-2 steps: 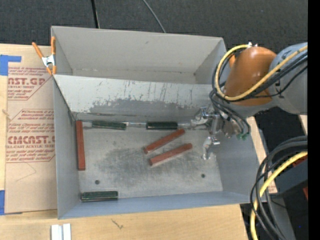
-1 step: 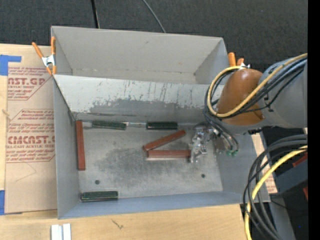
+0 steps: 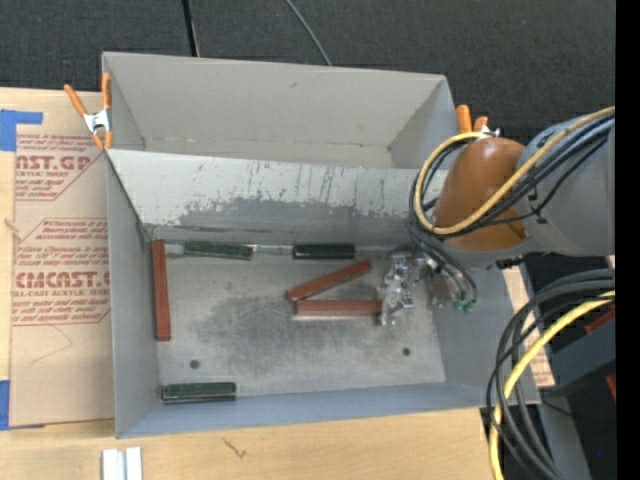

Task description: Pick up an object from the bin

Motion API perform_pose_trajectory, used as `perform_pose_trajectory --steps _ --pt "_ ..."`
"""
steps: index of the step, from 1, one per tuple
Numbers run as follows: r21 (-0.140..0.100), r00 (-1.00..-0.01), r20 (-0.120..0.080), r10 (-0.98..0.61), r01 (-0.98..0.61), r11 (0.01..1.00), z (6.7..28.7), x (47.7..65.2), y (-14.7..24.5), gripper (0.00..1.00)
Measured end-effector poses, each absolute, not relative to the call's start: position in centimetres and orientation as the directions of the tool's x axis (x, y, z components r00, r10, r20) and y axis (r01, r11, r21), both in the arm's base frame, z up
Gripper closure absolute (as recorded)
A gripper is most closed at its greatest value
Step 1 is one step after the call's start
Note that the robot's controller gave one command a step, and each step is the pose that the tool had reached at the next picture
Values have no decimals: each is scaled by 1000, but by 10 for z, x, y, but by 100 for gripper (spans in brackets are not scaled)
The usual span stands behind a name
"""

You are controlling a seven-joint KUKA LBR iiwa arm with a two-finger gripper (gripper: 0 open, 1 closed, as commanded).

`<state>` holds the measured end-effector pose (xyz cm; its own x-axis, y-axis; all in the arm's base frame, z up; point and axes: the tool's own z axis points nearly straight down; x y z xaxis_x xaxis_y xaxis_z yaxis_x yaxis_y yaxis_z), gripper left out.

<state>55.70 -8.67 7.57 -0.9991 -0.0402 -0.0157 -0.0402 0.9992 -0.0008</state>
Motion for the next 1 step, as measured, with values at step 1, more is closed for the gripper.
perform_pose_trajectory --steps 1 --pt "-1 -984 -4 -181 -181 984 221 554 -77 100"
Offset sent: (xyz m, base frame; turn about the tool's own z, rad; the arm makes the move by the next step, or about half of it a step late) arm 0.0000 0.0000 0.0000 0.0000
